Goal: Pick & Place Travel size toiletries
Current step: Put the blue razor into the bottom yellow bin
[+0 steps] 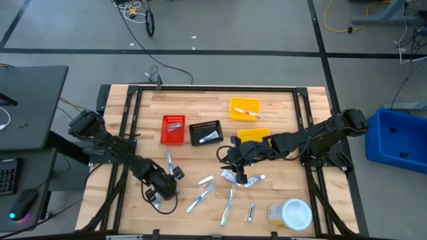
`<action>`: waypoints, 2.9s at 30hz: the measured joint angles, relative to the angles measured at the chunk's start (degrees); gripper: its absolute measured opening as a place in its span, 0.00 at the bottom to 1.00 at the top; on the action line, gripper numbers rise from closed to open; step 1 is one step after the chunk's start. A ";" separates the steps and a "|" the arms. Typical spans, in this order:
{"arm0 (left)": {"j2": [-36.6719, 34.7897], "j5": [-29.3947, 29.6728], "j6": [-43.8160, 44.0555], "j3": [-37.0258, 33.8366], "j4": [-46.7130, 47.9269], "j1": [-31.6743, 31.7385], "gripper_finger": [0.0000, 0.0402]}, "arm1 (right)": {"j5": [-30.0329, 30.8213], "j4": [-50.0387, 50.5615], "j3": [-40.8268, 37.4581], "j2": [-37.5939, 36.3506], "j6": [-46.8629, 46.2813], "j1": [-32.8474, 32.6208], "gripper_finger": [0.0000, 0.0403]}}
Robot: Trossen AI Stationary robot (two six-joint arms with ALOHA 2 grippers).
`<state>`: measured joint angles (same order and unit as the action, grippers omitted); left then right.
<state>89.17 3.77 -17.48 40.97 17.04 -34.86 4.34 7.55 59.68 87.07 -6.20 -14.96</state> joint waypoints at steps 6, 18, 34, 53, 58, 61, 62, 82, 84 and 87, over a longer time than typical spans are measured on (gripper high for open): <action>-0.02 0.02 0.70 0.00 -0.15 0.85 0.12 | 0.00 0.00 0.00 0.00 -0.01 -0.01 0.29; -0.02 -0.39 7.64 0.00 -0.03 1.12 0.16 | 0.00 0.00 0.00 0.00 0.00 -0.02 0.36; 0.93 -0.39 10.82 0.02 -0.43 1.12 0.29 | 0.00 0.00 0.00 0.00 -0.02 -0.02 0.37; 1.25 -0.54 10.98 0.19 -0.79 1.43 0.10 | 0.07 -0.02 0.00 0.00 0.00 -0.02 0.35; -1.88 3.98 9.81 2.70 -1.52 2.25 0.12 | 3.47 -0.04 0.00 0.00 0.76 -0.04 0.40; -5.27 4.53 10.68 3.79 -1.05 3.91 0.11 | 6.79 -0.07 0.00 0.00 1.76 -0.04 0.43; -6.52 4.50 10.97 4.13 -1.37 4.70 0.10 | 7.79 -0.07 0.00 0.00 2.18 -0.02 0.43; -18.03 12.32 8.00 4.35 -38.43 15.82 0.11 | 10.63 -15.21 0.00 0.71 2.58 0.93 0.41; -18.03 12.64 7.12 4.35 -39.53 16.38 0.11 | 10.64 -20.06 0.02 1.82 2.60 1.45 0.40; -18.03 13.69 7.00 4.35 -41.39 16.90 0.10 | 10.63 -24.07 0.02 3.82 2.58 2.25 0.39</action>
<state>71.13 17.47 -10.48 45.32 -24.36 -17.96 14.97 -16.52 59.70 90.89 -3.62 -12.71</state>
